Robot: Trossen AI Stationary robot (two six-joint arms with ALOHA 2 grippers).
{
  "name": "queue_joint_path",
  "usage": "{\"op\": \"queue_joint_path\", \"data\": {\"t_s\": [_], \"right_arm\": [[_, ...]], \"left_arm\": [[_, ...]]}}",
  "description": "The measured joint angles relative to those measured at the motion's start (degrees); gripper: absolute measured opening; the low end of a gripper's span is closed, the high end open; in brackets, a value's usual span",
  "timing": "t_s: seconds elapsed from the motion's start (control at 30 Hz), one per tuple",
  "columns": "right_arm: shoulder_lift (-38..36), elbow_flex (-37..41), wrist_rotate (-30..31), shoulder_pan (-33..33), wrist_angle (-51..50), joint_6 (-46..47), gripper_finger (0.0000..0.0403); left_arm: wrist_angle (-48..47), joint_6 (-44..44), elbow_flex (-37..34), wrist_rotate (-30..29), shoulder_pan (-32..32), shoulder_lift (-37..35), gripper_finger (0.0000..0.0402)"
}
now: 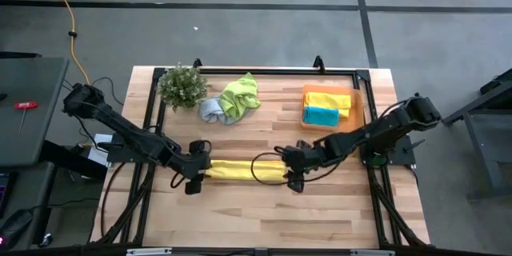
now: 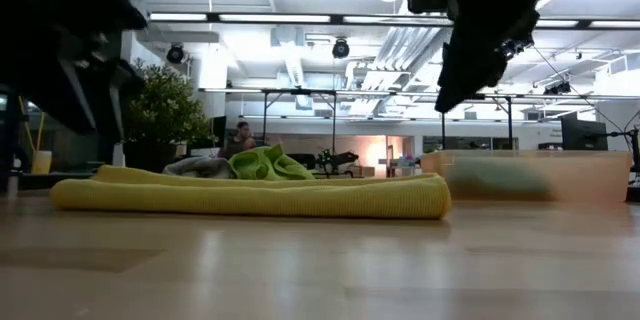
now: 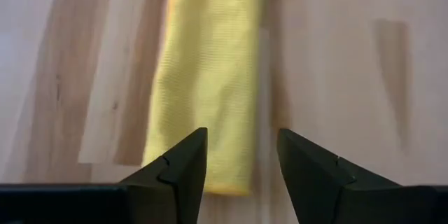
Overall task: Fold microfiber towels
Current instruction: Fold the yellow microfiber cloth
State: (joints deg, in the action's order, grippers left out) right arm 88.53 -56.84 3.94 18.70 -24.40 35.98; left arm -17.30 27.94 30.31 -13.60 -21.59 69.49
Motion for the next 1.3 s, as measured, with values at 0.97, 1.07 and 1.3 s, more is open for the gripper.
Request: {"op": "queue_joint_path", "data": {"t_s": [0.97, 1.07, 1.3], "right_arm": [[14.05, 2.99, -0.49, -2.15, 12.96, 48.92, 0.0199], [15.76, 3.03, -0.48, -2.4, 15.42, 50.69, 0.0199], [16.51, 2.98, 2.48, -2.4, 16.3, 54.16, 0.0176]], "left_arm": [[2.45, 3.37, -0.44, -1.46, 0.11, 13.03, 0.0123], [2.41, 3.38, -0.43, -1.85, 0.09, 13.05, 0.0123], [2.38, 3.38, -0.45, -2.02, 0.09, 13.07, 0.0123]]}}
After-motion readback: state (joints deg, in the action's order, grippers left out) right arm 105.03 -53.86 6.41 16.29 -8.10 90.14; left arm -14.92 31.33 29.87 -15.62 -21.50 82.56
